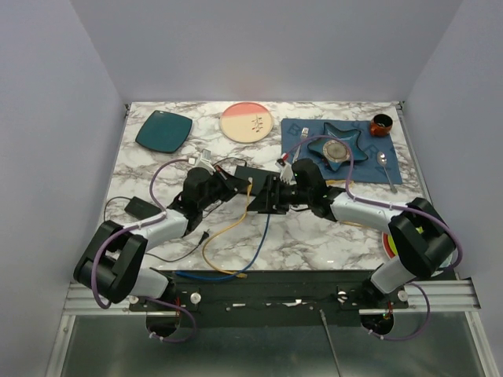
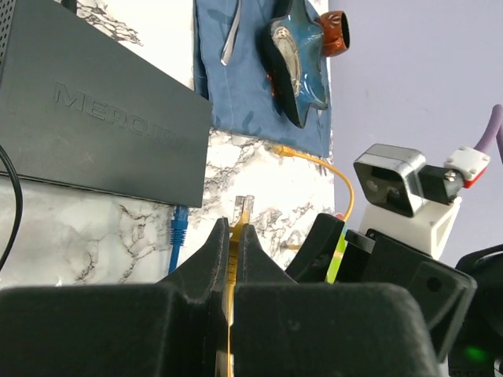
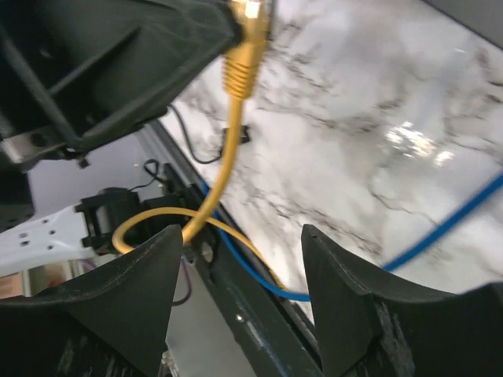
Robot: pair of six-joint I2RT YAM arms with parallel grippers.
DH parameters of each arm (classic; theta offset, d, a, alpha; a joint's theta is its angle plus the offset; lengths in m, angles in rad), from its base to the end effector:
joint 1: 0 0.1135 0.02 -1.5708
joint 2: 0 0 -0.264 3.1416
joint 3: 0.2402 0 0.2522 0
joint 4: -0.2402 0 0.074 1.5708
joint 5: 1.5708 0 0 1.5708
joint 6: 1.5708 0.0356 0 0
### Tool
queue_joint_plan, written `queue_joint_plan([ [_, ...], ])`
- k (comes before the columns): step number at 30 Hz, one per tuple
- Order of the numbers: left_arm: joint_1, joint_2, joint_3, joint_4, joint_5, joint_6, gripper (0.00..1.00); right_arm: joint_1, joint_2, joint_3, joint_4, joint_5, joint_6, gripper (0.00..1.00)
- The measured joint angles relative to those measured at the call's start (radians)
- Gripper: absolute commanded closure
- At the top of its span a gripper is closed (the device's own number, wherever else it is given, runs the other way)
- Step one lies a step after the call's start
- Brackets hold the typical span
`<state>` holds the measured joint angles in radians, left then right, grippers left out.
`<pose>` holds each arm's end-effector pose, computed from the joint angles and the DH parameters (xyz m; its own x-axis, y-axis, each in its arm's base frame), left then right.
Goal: Pull the plug from the switch port
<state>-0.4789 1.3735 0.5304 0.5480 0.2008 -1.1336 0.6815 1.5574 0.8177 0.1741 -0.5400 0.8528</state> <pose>0.2454 -0.1354 0.1977 -0.6718 -0.6515 -0.3526 0.0291 0.4524 -0.8913 0.2417 0.2196 0.2007 -0.9346 0.0736 -0.3479 -0.2638 0.5126 0.8171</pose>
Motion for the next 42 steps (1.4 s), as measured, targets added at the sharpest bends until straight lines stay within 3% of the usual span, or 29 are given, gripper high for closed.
queue_joint_plan([
  [8, -0.023, -0.099, -0.030, -0.023, -0.019, 0.002, 1.00, 0.022, 0.060, 0.032, 0.183, -0.035, 0.093, 0.34],
  [11, -0.030, -0.124, -0.038, -0.034, -0.026, 0.004, 1.00, 0.030, 0.108, 0.065, 0.205, -0.036, 0.114, 0.45],
  [15, -0.032, -0.162, -0.055, -0.069, -0.037, 0.009, 1.00, 0.040, 0.136, 0.082, 0.216, -0.043, 0.131, 0.87],
  [18, -0.032, -0.189, -0.056, -0.084, -0.039, 0.012, 0.92, 0.043, 0.135, 0.082, 0.204, -0.042, 0.126, 0.99],
  [22, -0.033, -0.217, -0.040, -0.144, -0.047, 0.026, 0.61, 0.045, 0.093, 0.082, 0.140, -0.033, 0.097, 0.99],
  [26, -0.022, -0.250, 0.025, -0.262, -0.061, 0.061, 0.42, 0.044, -0.031, 0.098, -0.030, 0.024, 0.013, 0.99],
  [31, 0.100, -0.308, 0.101, -0.462, -0.121, 0.104, 0.37, 0.043, -0.233, 0.238, -0.312, 0.148, -0.111, 0.99],
  [36, 0.192, -0.362, 0.106, -0.576, -0.127, 0.119, 0.38, 0.034, -0.327, 0.395, -0.456, 0.198, -0.176, 0.99],
  [42, 0.198, -0.412, 0.031, -0.598, -0.117, 0.113, 0.38, 0.028, -0.522, 0.213, -0.377, 0.297, -0.155, 0.99],
])
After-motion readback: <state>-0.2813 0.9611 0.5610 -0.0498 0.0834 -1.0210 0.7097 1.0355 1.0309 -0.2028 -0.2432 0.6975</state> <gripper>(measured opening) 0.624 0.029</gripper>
